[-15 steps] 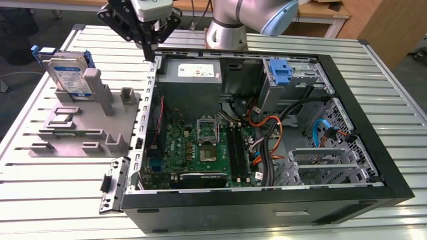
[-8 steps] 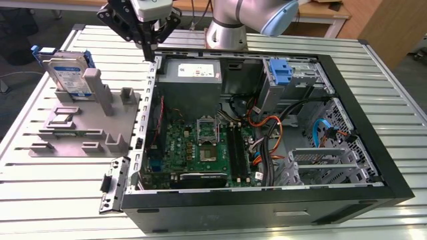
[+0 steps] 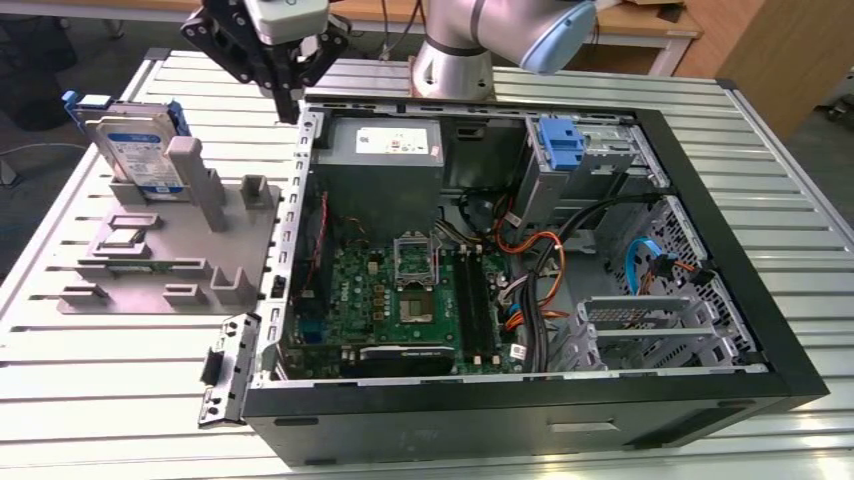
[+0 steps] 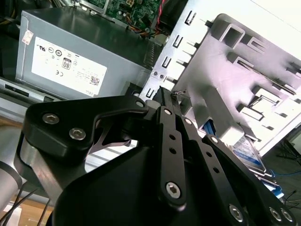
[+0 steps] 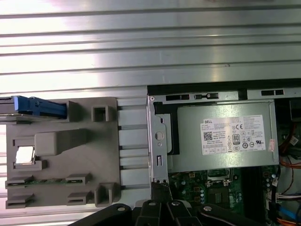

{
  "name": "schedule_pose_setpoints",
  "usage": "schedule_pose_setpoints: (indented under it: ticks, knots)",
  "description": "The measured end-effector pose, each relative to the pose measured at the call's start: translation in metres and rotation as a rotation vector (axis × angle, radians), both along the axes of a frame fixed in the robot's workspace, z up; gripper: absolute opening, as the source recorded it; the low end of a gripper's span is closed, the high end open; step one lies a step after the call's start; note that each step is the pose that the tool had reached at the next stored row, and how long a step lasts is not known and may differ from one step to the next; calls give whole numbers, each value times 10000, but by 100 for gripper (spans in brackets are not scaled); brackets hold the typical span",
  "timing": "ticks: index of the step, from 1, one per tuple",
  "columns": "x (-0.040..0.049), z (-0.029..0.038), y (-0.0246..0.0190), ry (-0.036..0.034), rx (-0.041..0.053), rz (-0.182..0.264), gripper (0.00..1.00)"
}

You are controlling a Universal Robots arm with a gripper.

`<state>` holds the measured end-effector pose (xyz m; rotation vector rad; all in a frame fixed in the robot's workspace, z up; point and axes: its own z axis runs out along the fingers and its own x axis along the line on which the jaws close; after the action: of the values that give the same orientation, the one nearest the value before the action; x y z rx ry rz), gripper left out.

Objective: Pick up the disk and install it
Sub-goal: 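Reach for the disk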

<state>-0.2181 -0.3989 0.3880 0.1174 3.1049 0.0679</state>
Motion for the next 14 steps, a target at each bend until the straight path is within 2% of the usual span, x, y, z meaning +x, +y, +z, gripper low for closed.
schedule_pose_setpoints:
  ticks: [9, 14]
  knots:
    - [-134, -20, 3, 0, 0, 0, 10]
    - [-217, -37, 20, 0, 0, 0, 10]
